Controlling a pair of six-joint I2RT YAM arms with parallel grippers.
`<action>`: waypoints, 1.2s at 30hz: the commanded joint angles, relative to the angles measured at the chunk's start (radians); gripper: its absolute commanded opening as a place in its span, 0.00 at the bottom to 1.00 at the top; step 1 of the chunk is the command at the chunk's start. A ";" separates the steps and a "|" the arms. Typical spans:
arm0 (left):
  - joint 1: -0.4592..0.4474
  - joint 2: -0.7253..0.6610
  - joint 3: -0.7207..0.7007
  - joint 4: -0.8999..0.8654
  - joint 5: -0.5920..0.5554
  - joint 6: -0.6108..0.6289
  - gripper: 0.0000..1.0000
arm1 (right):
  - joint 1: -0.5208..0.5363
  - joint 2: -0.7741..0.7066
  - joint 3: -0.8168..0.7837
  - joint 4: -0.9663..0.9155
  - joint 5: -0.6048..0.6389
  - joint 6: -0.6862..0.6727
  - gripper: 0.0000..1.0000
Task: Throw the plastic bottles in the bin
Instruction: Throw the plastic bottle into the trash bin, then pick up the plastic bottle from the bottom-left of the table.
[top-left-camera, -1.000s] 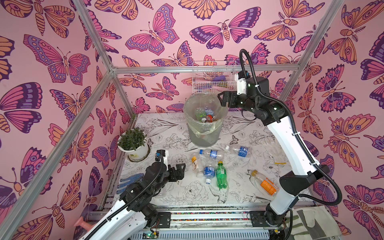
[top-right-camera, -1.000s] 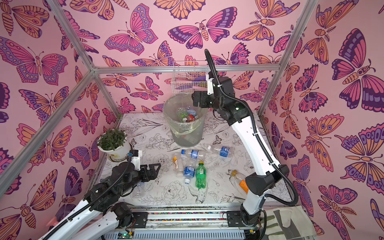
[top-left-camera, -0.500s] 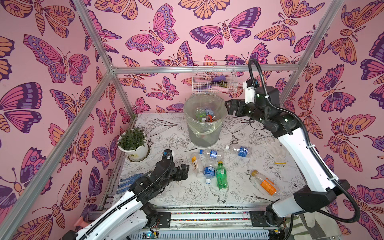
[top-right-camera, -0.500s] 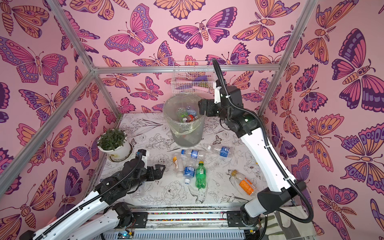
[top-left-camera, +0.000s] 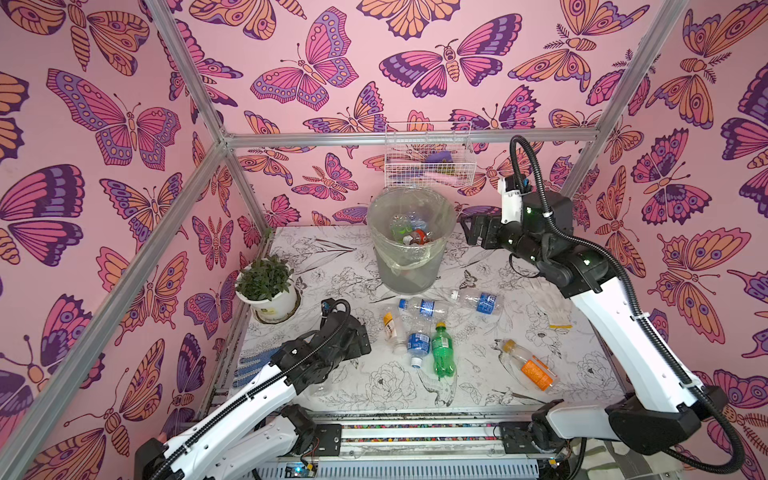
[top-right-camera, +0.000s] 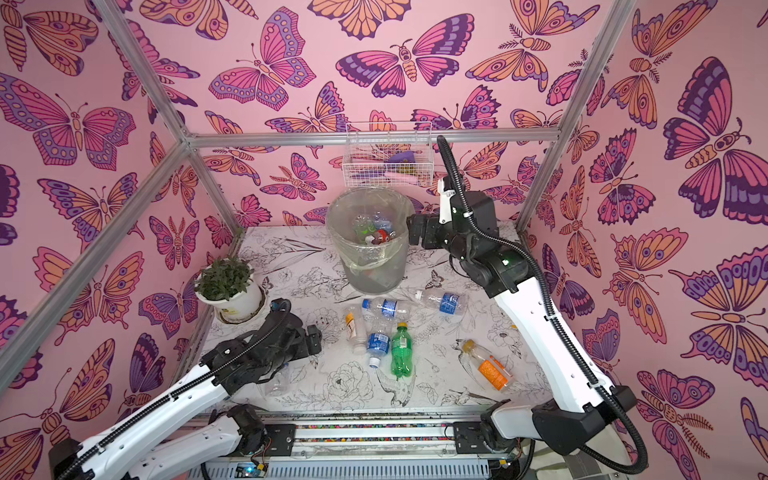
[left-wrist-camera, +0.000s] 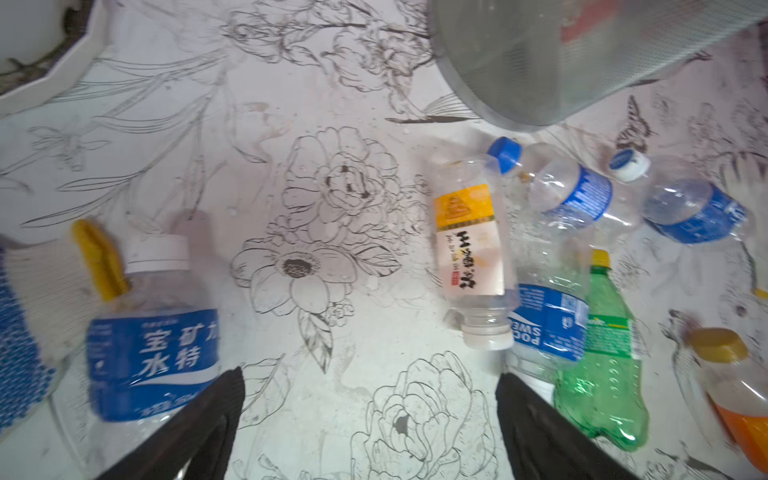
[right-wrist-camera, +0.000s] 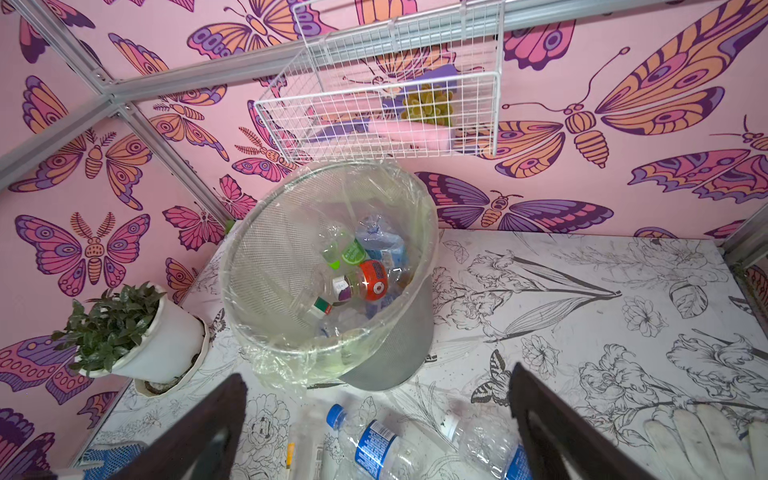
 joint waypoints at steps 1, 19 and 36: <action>0.056 -0.009 0.004 -0.147 -0.062 -0.064 0.97 | -0.008 -0.042 -0.040 -0.011 0.036 0.003 0.99; 0.393 -0.066 -0.211 -0.046 0.140 0.003 1.00 | -0.034 -0.139 -0.300 0.016 0.013 0.079 0.99; 0.400 0.001 -0.336 0.126 0.226 -0.032 0.89 | -0.034 -0.217 -0.536 0.049 0.007 0.158 0.99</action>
